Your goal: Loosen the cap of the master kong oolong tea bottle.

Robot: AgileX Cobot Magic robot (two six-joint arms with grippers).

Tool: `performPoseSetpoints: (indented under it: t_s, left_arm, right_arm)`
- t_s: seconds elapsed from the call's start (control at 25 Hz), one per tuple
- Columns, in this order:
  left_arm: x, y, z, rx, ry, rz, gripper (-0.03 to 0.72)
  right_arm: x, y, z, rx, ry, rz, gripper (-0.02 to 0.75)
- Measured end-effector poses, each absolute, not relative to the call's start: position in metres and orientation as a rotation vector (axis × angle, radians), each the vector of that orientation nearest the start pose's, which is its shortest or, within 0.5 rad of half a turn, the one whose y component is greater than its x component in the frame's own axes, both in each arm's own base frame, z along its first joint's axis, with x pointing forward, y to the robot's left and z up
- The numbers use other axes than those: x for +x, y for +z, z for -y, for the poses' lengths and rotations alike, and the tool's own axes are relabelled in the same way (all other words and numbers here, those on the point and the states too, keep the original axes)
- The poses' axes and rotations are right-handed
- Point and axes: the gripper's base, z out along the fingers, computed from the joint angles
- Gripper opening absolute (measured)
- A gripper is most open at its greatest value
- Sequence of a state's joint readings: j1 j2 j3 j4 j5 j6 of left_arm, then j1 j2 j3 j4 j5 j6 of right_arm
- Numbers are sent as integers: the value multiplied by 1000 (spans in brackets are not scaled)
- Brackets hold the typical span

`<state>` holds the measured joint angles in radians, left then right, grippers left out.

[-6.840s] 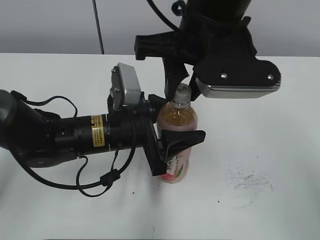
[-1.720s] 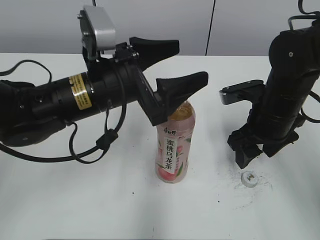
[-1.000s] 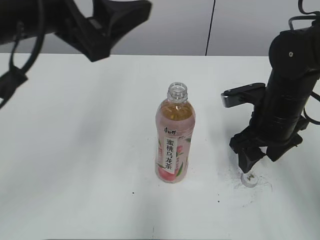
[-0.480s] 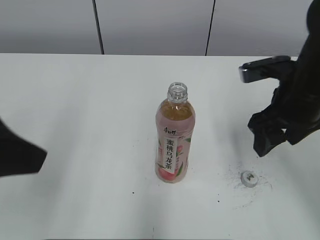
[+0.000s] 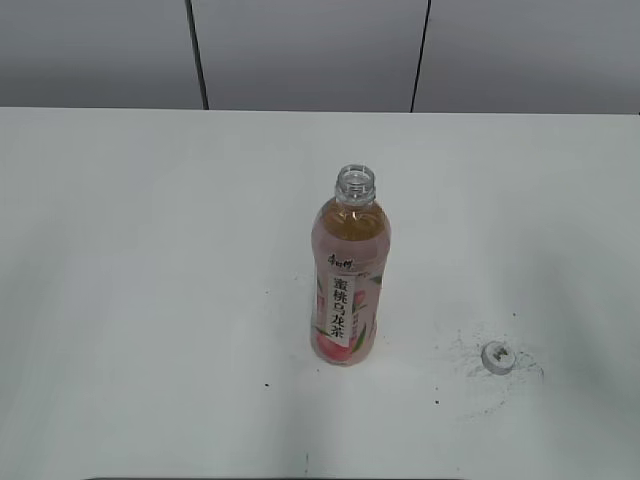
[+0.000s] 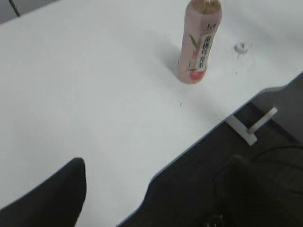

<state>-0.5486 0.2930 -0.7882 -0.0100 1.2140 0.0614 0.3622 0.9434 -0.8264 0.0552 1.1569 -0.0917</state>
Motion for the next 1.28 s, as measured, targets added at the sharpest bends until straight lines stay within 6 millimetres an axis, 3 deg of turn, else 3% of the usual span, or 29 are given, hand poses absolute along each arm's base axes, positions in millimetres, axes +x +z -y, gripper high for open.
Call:
performPoseSetpoints:
  t_s: [0.12, 0.24, 0.4, 0.6, 0.92, 1.28]
  left_arm:
    - [-17, 341, -9, 629, -310, -1989, 543]
    - [-33, 324, -19, 608, -324, -1923, 543]
    - [-24, 297, -13, 634, -317, -2001, 543]
    - [-13, 297, -3, 605, -377, -1908, 543]
    - [-10, 297, -1, 598, -386, -1897, 543]
    - [-10, 297, -1, 596, -390, -1895, 543]
  right_arm:
    - [98, 317, -43, -578, 177, -2583, 555]
    - [63, 319, -30, -518, 209, -2466, 555]
    - [20, 308, -14, -477, 241, -2305, 555]
    - [-15, 283, -1, -456, 265, -2143, 555]
    - [-13, 277, -2, -498, 240, -2037, 555]
    - [-10, 275, -2, -495, 240, -2031, 555]
